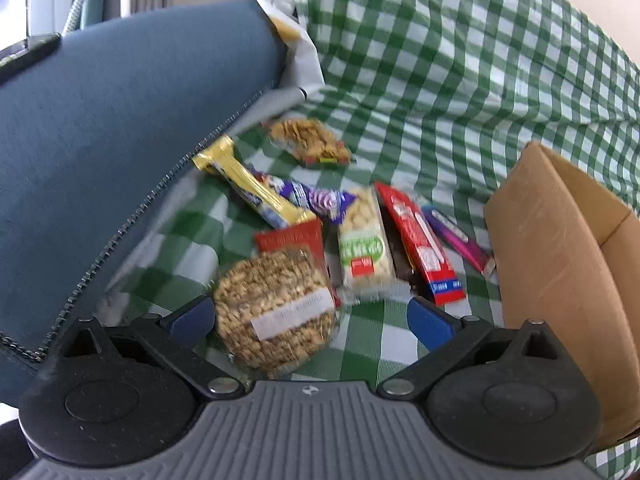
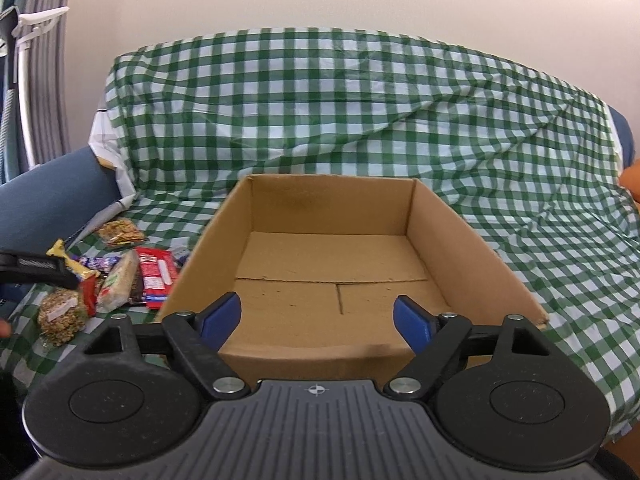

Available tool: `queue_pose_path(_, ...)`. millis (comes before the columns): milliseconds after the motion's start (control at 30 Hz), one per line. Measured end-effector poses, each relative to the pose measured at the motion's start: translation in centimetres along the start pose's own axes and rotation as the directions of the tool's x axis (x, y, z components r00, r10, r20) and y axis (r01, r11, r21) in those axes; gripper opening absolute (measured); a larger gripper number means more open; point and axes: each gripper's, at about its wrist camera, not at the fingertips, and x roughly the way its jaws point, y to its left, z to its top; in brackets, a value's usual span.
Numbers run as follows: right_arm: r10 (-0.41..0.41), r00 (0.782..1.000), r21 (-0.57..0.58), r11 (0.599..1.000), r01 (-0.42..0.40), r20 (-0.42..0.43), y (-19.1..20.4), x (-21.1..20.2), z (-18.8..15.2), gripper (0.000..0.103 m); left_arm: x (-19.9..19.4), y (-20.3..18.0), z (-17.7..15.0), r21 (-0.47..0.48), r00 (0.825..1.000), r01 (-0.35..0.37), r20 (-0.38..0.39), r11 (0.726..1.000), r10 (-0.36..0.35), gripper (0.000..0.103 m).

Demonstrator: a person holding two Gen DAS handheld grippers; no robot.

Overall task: Organize snacks
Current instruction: 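Reach the right tool to the red spicy-strip packet and grasp it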

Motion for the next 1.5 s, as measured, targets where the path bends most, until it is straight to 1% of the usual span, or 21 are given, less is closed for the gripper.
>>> queue_pose_path(67,0.020,1.000,-0.014,1.000,-0.020,-0.012,0.2,0.0,0.1,0.084,0.3,0.0,-0.3,0.016,1.000,-0.010,-0.012,1.000,0.010,0.103)
queue_pose_path(133,0.042,0.999,-0.025,0.999,-0.042,-0.008,0.6,0.0,0.1,0.084,1.0,0.4,-0.4,0.002,1.000,-0.013,-0.028,1.000,0.013,0.103)
queue_pose_path(200,0.036,0.999,-0.061,0.997,-0.036,0.007,1.3,0.1,0.1,0.084,2.1,1.0,-0.4,-0.022,0.998,-0.017,-0.060,1.000,0.016,0.103)
queue_pose_path(333,0.024,1.000,-0.087,0.996,-0.022,0.015,2.3,0.6,0.5,0.084,3.8,2.1,-0.3,-0.089,0.994,-0.019,-0.111,0.996,0.009,0.103)
queue_pose_path(433,0.031,1.000,-0.093,0.995,-0.032,-0.003,2.9,1.2,1.4,0.084,3.8,2.4,-0.2,-0.104,0.994,-0.014,-0.111,0.994,0.003,0.102)
queue_pose_path(500,0.036,0.999,-0.099,0.994,-0.038,-0.022,3.7,1.8,2.1,0.084,3.7,2.6,-0.1,-0.115,0.994,-0.017,-0.107,0.993,0.005,0.094)
queue_pose_path(533,0.040,0.999,-0.100,0.994,-0.043,-0.033,4.3,2.2,2.6,0.083,3.7,2.9,-0.1,-0.124,0.994,-0.021,-0.109,0.992,0.008,0.089)
queue_pose_path(633,0.092,0.994,-0.078,0.992,-0.096,-0.054,6.2,3.3,4.1,0.072,3.5,3.2,0.0,-0.154,0.995,-0.008,-0.098,0.988,-0.007,0.087)
queue_pose_path(733,0.146,0.987,-0.063,0.987,-0.150,-0.063,8.7,4.8,5.6,0.058,3.4,3.6,0.0,-0.183,0.996,-0.010,-0.094,0.983,-0.007,0.087)
queue_pose_path(767,0.157,0.985,-0.061,0.985,-0.161,-0.075,9.8,5.7,6.0,0.055,3.4,3.7,0.1,-0.193,0.996,-0.009,-0.092,0.981,-0.009,0.087)
queue_pose_path(833,0.171,0.981,-0.056,0.983,-0.176,-0.094,11.8,7.5,6.9,0.054,3.2,3.9,0.1,-0.209,0.996,-0.003,-0.089,0.978,-0.016,0.087)
queue_pose_path(933,0.186,0.967,-0.058,0.978,-0.199,-0.171,14.9,11.3,7.5,0.054,3.0,4.3,0.2,-0.227,0.996,0.014,-0.086,0.974,-0.034,0.087)
queue_pose_path(1000,0.168,0.956,-0.048,0.982,-0.185,-0.241,16.5,13.9,7.4,0.058,2.8,4.5,0.1,-0.232,0.995,0.025,-0.083,0.972,-0.045,0.087)
queue_pose_path(1067,0.160,0.931,-0.026,0.984,-0.178,-0.329,17.8,17.2,7.0,0.059,2.7,4.6,0.2,-0.237,0.995,0.038,-0.083,0.971,-0.059,0.087)
queue_pose_path(1133,0.130,0.914,-0.026,0.988,-0.152,-0.383,18.2,19.7,6.3,0.062,2.5,4.7,0.2,-0.235,0.995,0.050,-0.077,0.971,-0.070,0.087)
queue_pose_path(1167,0.114,0.910,-0.041,0.989,-0.141,-0.398,18.7,20.8,6.0,0.066,2.5,4.7,0.2,-0.233,0.995,0.053,-0.075,0.971,-0.072,0.087)
queue_pose_path(1233,0.106,0.902,-0.044,0.990,-0.136,-0.418,19.3,22.7,5.4,0.073,2.6,4.7,0.1,-0.237,0.994,0.057,-0.076,0.970,-0.077,0.087)
queue_pose_path(1300,0.099,0.887,-0.032,0.991,-0.127,-0.450,19.4,24.9,4.9,0.073,2.6,4.9,0.1,-0.247,0.994,0.059,-0.077,0.967,-0.080,0.087)
queue_pose_path(1367,0.106,0.875,-0.005,0.992,-0.123,-0.472,19.4,26.4,4.7,0.077,2.5,5.0,0.1,-0.257,0.994,0.062,-0.074,0.964,-0.084,0.087)
queue_pose_path(1433,0.104,0.868,0.016,0.994,-0.111,-0.485,19.1,27.6,4.3,0.080,2.5,5.2,0.1,-0.263,0.993,0.067,-0.074,0.962,-0.089,0.087)
queue_pose_path(1500,0.128,0.860,0.039,0.991,-0.126,-0.494,18.7,28.3,3.8,0.080,2.6,5.2,0.2,-0.268,0.993,0.070,-0.075,0.961,-0.093,0.087)
